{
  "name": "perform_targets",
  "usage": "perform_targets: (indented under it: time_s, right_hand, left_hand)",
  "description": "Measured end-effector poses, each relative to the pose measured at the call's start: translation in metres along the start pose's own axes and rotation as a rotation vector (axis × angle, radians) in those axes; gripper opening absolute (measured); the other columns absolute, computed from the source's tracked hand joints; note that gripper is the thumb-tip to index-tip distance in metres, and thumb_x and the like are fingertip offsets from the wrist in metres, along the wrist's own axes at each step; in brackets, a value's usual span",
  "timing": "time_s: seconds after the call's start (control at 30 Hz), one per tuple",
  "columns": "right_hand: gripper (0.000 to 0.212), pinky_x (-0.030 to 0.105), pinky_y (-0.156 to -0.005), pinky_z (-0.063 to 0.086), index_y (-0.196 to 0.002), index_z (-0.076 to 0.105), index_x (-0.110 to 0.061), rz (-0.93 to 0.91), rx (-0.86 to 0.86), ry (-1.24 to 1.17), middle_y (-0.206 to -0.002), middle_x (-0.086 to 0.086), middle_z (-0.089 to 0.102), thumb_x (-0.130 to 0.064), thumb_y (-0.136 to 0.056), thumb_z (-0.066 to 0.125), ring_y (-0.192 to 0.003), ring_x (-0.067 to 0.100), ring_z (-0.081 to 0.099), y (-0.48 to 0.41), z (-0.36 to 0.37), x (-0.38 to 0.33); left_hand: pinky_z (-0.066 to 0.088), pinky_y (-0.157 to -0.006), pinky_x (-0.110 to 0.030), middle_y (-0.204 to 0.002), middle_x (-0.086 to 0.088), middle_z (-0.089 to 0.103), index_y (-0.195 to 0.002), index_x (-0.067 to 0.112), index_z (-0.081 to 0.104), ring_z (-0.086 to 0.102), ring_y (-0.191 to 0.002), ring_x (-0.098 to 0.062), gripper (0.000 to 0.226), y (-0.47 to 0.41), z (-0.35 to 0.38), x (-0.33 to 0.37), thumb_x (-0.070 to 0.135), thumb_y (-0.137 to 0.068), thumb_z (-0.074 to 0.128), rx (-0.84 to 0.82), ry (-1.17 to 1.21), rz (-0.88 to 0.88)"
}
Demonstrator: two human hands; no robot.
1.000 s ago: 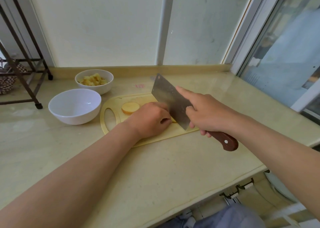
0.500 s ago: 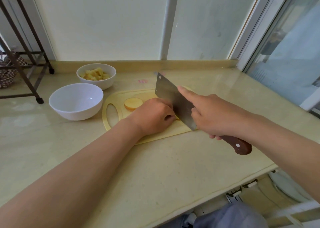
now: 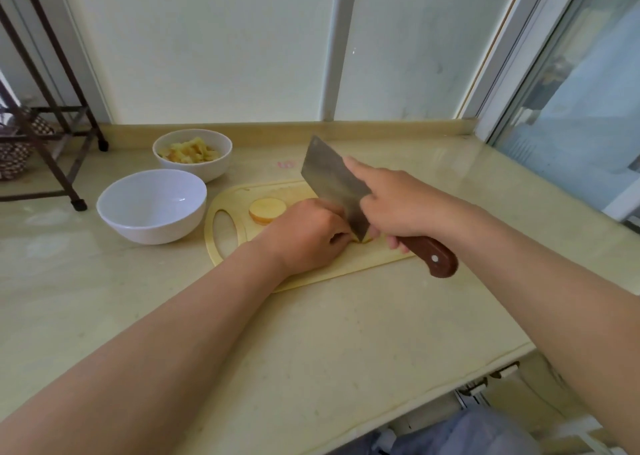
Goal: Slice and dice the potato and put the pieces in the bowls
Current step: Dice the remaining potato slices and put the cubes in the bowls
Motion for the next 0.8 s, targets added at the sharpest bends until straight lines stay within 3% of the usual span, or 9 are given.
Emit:
perform_targets:
  time_s: [0.13,0.23,0.4,0.5,0.67,0.73,0.8]
  right_hand:
    - [0.080,0.047,-0.055,0.064,-0.158,0.005,-0.059,0.012,-0.046,0.023,-0.093,0.017,0.071,-0.012,-0.100,0.034,-0.055,0.028,0.066,0.021,-0.003,0.008]
    - [0.079,0.042,-0.051,0.063,-0.160,0.009,-0.056,-0.013,-0.016,-0.029,-0.092,0.016,0.070,-0.011,-0.100,0.034,-0.054,0.025,0.066,0.022,-0.002,0.012]
    - [0.077,0.034,-0.043,0.052,-0.158,0.029,-0.050,-0.007,0.159,-0.393,-0.071,0.015,0.075,-0.004,-0.097,0.036,-0.044,0.024,0.058,0.019,-0.020,0.044]
    - [0.072,0.032,-0.042,0.048,-0.153,0.040,-0.045,0.065,0.210,-0.595,-0.073,0.018,0.074,0.000,-0.097,0.042,-0.043,0.025,0.052,0.027,-0.023,0.075]
    - [0.066,0.027,-0.039,0.043,-0.153,0.043,-0.036,0.186,0.193,-0.761,-0.072,0.017,0.070,0.000,-0.099,0.051,-0.042,0.019,0.049,0.036,-0.005,0.115]
    - [0.066,0.027,-0.038,0.044,-0.153,0.043,-0.037,0.196,0.186,-0.774,-0.071,0.017,0.070,0.000,-0.099,0.053,-0.042,0.019,0.050,0.034,-0.002,0.121]
    - [0.068,0.027,-0.039,0.045,-0.154,0.041,-0.038,0.197,0.170,-0.764,-0.070,0.017,0.069,0.001,-0.098,0.053,-0.043,0.020,0.052,0.030,0.000,0.122]
  left_hand:
    - [0.054,-0.058,-0.035,-0.076,-0.001,0.068,-0.075,0.011,0.077,0.063,-0.066,-0.023,0.024,-0.002,-0.001,0.000,0.021,-0.082,0.056,0.013,-0.021,0.006]
    - [0.053,-0.058,-0.033,-0.074,-0.001,0.067,-0.073,0.010,0.076,0.061,-0.065,-0.021,0.015,-0.002,0.000,0.000,0.015,-0.081,0.063,0.039,-0.023,0.002]
    - [0.052,-0.060,-0.033,-0.078,-0.002,0.066,-0.070,0.008,0.072,0.061,-0.069,-0.020,0.011,0.001,0.003,-0.003,0.010,-0.080,0.069,0.038,-0.017,-0.047]
    - [0.054,-0.066,-0.032,-0.087,-0.003,0.066,-0.075,0.007,0.074,0.062,-0.075,-0.019,0.006,0.000,0.001,-0.003,0.012,-0.079,0.072,0.047,-0.020,-0.081]
    - [0.049,-0.091,-0.030,-0.114,-0.009,0.063,-0.110,0.006,0.066,0.061,-0.103,-0.026,0.036,0.000,-0.004,-0.002,0.029,-0.083,0.068,-0.013,-0.064,-0.223]
    - [0.035,-0.111,-0.032,-0.140,-0.012,0.049,-0.136,0.004,0.048,0.045,-0.130,-0.028,0.060,-0.002,-0.005,0.003,0.041,-0.090,0.059,-0.133,-0.096,-0.294]
    - [0.015,-0.119,-0.030,-0.158,-0.012,0.025,-0.152,0.004,0.019,0.022,-0.146,-0.025,0.080,-0.004,-0.003,0.004,0.051,-0.095,0.048,-0.294,-0.141,-0.357]
Point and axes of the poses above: each hand's wrist, its own y-axis away from the middle knuckle, its own z-axis out of the palm, x = y × z, the point moved 2 cm from there along -y, towards the middle knuckle
